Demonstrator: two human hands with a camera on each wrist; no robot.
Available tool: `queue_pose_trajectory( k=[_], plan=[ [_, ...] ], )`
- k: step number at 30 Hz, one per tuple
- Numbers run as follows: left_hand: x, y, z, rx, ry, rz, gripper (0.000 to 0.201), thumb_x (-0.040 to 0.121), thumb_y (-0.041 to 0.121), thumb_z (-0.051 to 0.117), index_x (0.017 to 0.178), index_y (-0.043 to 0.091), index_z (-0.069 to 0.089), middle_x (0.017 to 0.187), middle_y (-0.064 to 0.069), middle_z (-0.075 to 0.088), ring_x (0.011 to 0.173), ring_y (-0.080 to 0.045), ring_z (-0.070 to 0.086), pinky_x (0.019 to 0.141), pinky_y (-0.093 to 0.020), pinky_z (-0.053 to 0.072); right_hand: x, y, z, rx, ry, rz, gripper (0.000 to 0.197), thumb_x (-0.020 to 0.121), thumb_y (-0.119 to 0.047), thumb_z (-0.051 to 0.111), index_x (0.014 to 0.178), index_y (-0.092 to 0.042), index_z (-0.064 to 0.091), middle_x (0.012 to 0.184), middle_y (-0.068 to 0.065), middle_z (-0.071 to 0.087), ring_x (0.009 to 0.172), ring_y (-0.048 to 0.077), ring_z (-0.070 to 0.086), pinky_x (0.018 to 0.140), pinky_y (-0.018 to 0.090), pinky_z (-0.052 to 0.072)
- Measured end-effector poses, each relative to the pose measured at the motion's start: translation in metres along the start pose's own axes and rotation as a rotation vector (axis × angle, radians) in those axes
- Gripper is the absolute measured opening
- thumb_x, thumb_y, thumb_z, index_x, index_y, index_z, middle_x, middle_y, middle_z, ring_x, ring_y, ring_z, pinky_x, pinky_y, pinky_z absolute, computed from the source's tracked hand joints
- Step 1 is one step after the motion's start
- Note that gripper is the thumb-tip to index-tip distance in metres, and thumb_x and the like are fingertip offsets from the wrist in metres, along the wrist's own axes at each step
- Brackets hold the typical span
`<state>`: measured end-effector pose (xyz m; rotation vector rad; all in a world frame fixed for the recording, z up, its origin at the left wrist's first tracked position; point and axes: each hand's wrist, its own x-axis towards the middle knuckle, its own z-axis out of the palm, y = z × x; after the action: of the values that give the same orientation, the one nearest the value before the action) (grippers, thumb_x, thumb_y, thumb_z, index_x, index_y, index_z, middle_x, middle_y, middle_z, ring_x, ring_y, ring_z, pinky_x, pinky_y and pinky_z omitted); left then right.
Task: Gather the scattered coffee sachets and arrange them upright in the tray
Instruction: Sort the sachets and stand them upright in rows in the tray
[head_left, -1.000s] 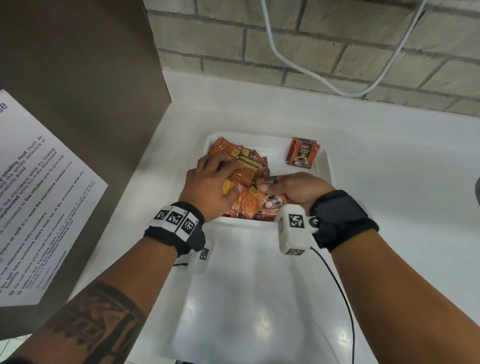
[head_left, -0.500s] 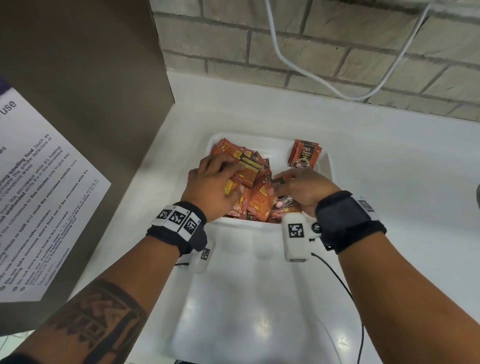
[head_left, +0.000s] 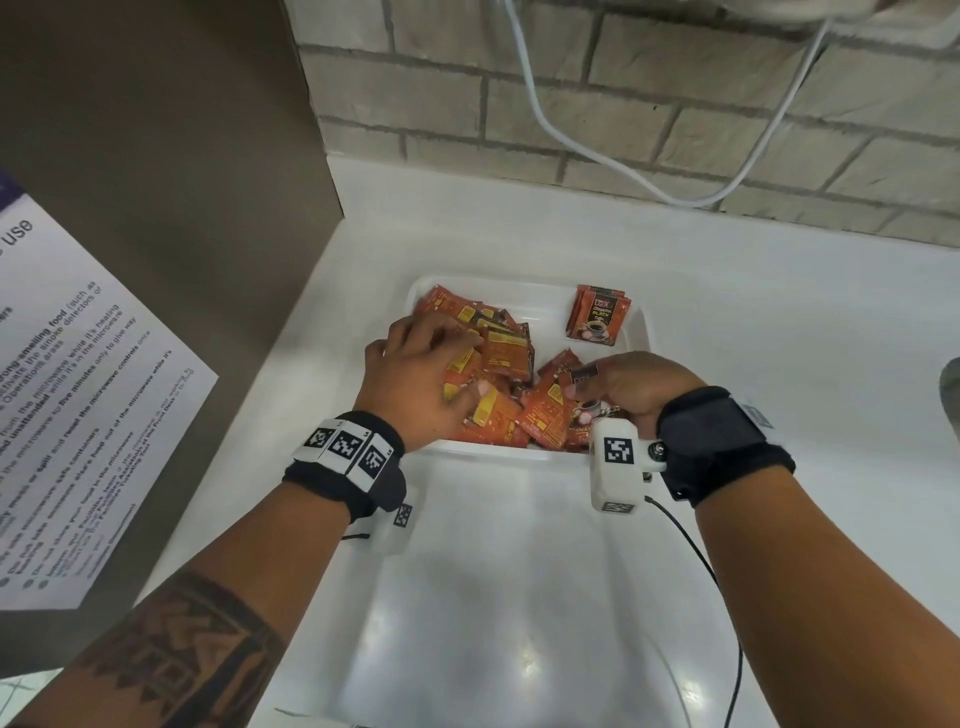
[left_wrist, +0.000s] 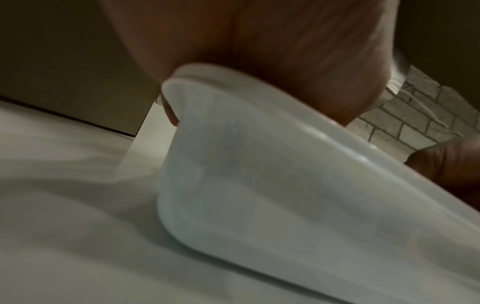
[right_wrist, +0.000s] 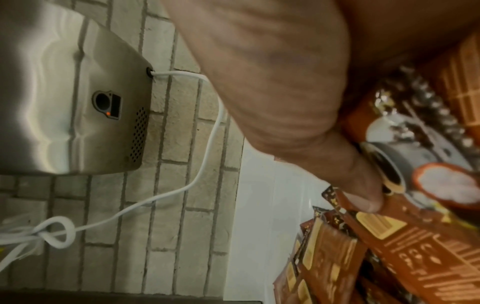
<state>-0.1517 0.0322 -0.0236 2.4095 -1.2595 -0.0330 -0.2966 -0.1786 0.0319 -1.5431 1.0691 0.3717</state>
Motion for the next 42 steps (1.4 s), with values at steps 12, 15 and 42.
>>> queue_pose_trajectory(
  k=[12, 15, 42],
  plan=[
    [0.002, 0.01, 0.0, 0.03, -0.006, -0.013, 0.051, 0.08, 0.061, 0.057, 0.126, 0.04, 0.06, 0.139, 0.01, 0.045, 0.135, -0.025, 0.033, 0.103, -0.051, 0.033, 0.03, 0.01, -0.014, -0.026, 0.042, -0.048, 0.05, 0.078, -0.019, 0.08, 0.125, -0.01, 0.064, 0.123, 0.015, 0.069, 0.108, 0.033, 0.068, 0.096, 0.052, 0.055],
    [0.003, 0.013, 0.0, 0.032, -0.018, -0.033, 0.054, 0.08, 0.062, 0.054, 0.13, 0.04, 0.058, 0.142, 0.01, 0.043, 0.138, -0.026, 0.03, 0.105, -0.053, 0.03, 0.049, 0.015, -0.017, -0.058, -0.006, -0.053, 0.054, 0.084, -0.014, 0.074, 0.135, -0.007, 0.056, 0.137, 0.017, 0.059, 0.114, 0.032, 0.063, 0.102, 0.05, 0.051],
    [0.037, 0.06, -0.035, -0.55, -0.07, -0.12, 0.053, 0.096, 0.057, 0.047, 0.14, 0.027, 0.05, 0.135, 0.005, 0.056, 0.122, -0.013, 0.054, 0.106, -0.04, 0.045, -0.017, -0.026, -0.03, 0.097, -0.155, -0.28, 0.042, 0.087, -0.017, 0.074, 0.126, -0.007, 0.064, 0.118, 0.014, 0.072, 0.105, 0.033, 0.07, 0.094, 0.047, 0.056]
  ],
)
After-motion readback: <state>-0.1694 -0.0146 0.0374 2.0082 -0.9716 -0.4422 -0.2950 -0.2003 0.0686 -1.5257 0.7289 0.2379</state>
